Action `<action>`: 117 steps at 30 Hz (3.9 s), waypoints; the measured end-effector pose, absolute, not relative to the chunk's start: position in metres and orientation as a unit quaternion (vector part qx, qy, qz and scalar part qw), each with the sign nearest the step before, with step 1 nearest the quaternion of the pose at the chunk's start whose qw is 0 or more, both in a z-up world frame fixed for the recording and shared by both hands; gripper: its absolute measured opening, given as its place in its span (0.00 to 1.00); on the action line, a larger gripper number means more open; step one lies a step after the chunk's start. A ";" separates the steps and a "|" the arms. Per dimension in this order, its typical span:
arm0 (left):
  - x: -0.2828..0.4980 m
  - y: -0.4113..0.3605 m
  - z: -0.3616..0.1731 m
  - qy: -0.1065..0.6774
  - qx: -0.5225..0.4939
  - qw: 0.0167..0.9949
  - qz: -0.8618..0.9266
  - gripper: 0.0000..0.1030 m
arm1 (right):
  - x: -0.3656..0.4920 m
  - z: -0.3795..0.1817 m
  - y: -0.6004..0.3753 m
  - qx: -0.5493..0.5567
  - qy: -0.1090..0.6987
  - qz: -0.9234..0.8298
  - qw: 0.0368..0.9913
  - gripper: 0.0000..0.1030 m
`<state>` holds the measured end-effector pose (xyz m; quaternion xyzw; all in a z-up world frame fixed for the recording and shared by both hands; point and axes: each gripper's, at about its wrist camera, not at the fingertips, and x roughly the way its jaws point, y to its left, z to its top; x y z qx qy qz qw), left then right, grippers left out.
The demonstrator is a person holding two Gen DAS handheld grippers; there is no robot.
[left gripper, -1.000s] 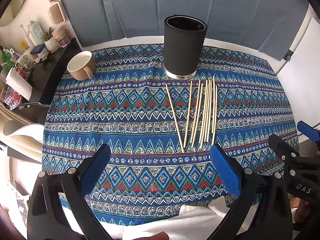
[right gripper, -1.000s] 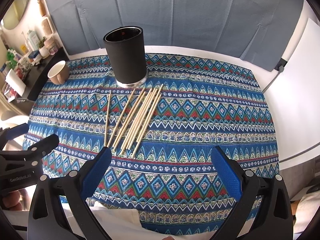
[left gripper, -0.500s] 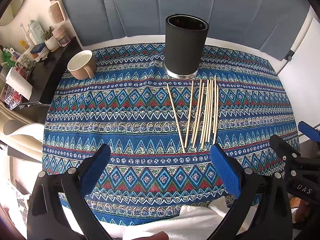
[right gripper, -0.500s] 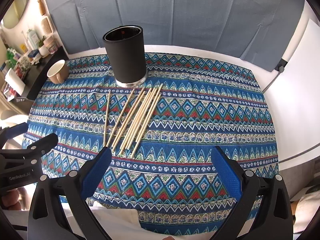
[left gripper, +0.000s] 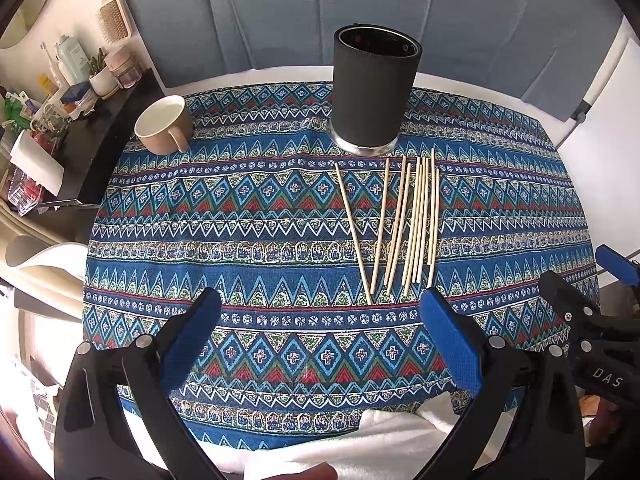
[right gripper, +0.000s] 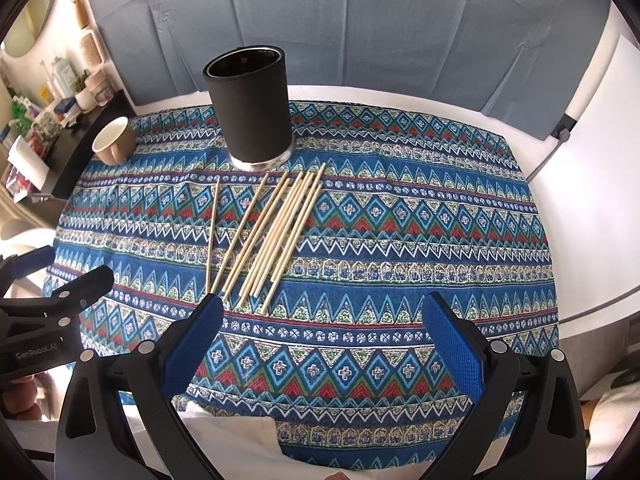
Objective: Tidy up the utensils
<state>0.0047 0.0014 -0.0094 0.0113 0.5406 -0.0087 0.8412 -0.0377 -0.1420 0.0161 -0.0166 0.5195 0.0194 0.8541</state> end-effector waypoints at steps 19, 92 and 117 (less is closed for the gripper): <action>0.014 0.004 -0.018 0.558 0.007 0.830 -0.006 0.94 | -0.028 0.004 -0.143 -0.009 0.543 0.020 0.840 0.93; 0.190 0.002 -0.177 0.672 -0.020 0.739 0.051 0.94 | 0.161 -0.173 -0.116 0.051 0.620 -0.034 0.783 0.92; 0.135 0.041 -0.185 0.641 -0.038 0.765 0.052 0.73 | 0.163 -0.167 -0.112 0.020 0.620 -0.007 0.785 0.50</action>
